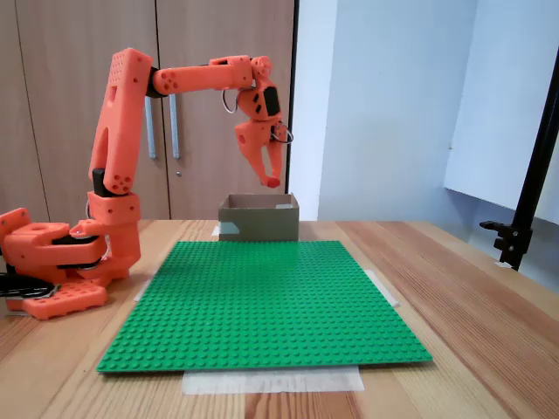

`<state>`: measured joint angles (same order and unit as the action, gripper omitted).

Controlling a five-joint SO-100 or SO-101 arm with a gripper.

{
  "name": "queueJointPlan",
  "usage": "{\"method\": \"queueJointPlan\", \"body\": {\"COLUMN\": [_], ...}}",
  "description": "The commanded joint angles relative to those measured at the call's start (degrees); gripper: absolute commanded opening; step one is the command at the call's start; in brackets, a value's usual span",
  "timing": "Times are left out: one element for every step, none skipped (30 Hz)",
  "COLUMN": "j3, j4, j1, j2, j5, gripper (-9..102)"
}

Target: Pick the red lego block and put it in the box.

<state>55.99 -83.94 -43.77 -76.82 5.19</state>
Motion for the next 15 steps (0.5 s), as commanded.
{"method": "queueJointPlan", "body": {"j3": [-2.64, -2.64, -2.64, -2.64, -2.64, -2.64, -2.64, -2.64, -2.64, -2.64, -2.64, -2.64, -2.64, -2.64, -2.64], "j4": [-0.26, -0.26, -0.26, -0.26, -0.26, -0.26, -0.26, -0.26, -0.26, -0.26, -0.18, -0.18, -0.18, -0.09, -0.09], "j1": [-1.14, -1.32, -1.49, -1.67, -1.85, -1.93, -2.02, -2.20, -2.37, -2.46, -2.55, -2.64, -2.81, -2.90, -2.99], "j2": [0.53, 0.97, 1.32, 1.76, 2.02, 2.37, 2.72, 3.08, 3.43, 3.69, 4.04, 4.31, 4.57, 4.83, 5.01], "j5": [0.26, 0.35, 0.35, 0.44, 0.53, 0.53, 0.53, 0.53, 0.53, 0.53, 0.53, 0.53, 0.53, 0.53, 0.53], "gripper": [0, 0, 0, 0, 0, 0, 0, 0, 0, 0, 0, 0, 0, 0, 0]}}
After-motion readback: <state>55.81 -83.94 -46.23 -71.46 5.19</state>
